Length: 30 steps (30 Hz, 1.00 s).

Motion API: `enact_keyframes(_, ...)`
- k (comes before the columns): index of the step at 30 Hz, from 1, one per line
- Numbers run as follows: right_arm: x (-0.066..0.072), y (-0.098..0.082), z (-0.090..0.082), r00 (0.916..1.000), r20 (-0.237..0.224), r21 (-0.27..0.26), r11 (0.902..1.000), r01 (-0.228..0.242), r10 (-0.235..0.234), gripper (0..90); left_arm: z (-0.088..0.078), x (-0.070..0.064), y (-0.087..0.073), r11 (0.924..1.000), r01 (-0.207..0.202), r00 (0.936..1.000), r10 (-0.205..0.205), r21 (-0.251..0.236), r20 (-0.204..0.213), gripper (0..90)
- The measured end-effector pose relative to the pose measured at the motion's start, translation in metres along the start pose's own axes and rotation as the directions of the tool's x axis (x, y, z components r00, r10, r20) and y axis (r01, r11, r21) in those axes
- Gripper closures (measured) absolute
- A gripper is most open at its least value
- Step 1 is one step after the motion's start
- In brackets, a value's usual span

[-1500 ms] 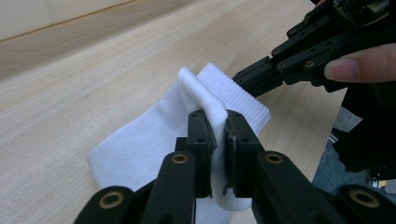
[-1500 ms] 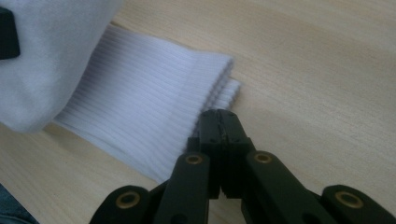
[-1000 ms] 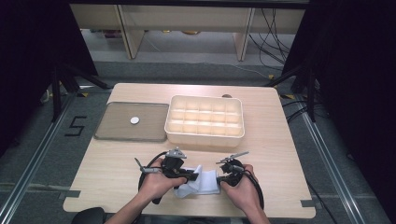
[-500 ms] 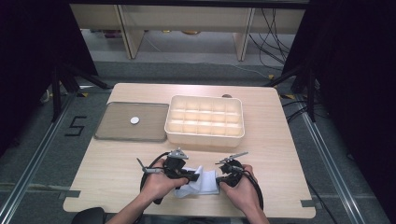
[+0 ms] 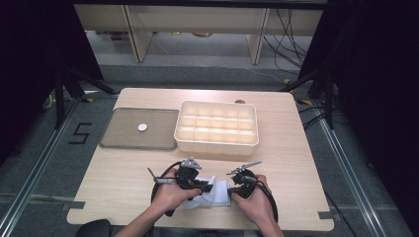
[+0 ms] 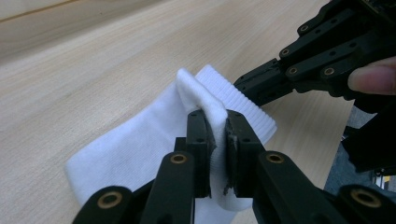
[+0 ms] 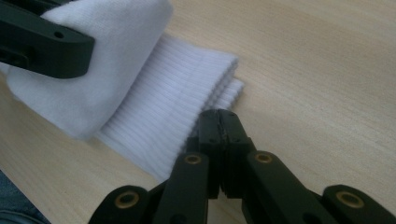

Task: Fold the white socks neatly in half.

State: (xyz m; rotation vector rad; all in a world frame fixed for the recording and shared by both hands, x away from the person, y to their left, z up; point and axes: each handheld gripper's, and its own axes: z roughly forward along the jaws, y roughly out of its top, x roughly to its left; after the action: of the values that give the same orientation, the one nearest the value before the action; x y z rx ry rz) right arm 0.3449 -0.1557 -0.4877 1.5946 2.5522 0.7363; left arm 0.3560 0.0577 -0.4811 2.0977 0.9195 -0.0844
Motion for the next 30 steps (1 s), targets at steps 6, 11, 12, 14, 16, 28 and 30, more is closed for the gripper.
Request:
enact_keyframes(6,0.0,0.0,0.0,1.0,0.002,-0.001,1.0,0.0,0.0,89.0,0.003,-0.002,0.001,1.0,0.0,1.0,0.0,-0.001,0.007,81.1)
enact_keyframes(11,0.0,-0.001,0.0,1.0,0.002,0.001,1.0,-0.003,0.003,88.8,0.007,-0.002,0.0,0.9999,0.012,0.9999,-0.012,-0.003,0.01,80.4)
enact_keyframes(12,0.0,-0.001,0.0,1.0,0.002,0.001,1.0,-0.003,0.003,88.8,0.007,-0.002,0.0,0.9999,0.012,0.9999,-0.012,-0.003,0.01,80.2)
enact_keyframes(14,0.0,-0.001,0.0,1.0,0.002,0.0,1.0,-0.003,0.003,88.6,0.009,-0.001,0.001,0.9999,0.014,0.9998,-0.014,0.001,0.012,79.9)
enact_keyframes(16,0.0,-0.001,0.0,1.0,0.002,-0.001,1.0,-0.003,0.003,88.4,0.01,-0.001,0.0,0.9999,0.015,0.9998,-0.015,-0.002,0.013,79.3)
enact_keyframes(28,-0.001,-0.001,-0.002,0.9995,-0.03,-0.021,0.9998,-0.001,0.0,86.6,0.014,-0.002,0.002,0.9987,0.045,0.9986,-0.045,-0.022,0.027,72.3)
enact_keyframes(30,0.0,-0.001,-0.003,0.9994,-0.03,-0.014,0.9998,-0.015,0.014,86.2,0.014,-0.002,0.002,0.9987,0.046,0.9986,-0.045,-0.023,0.03,71.4)
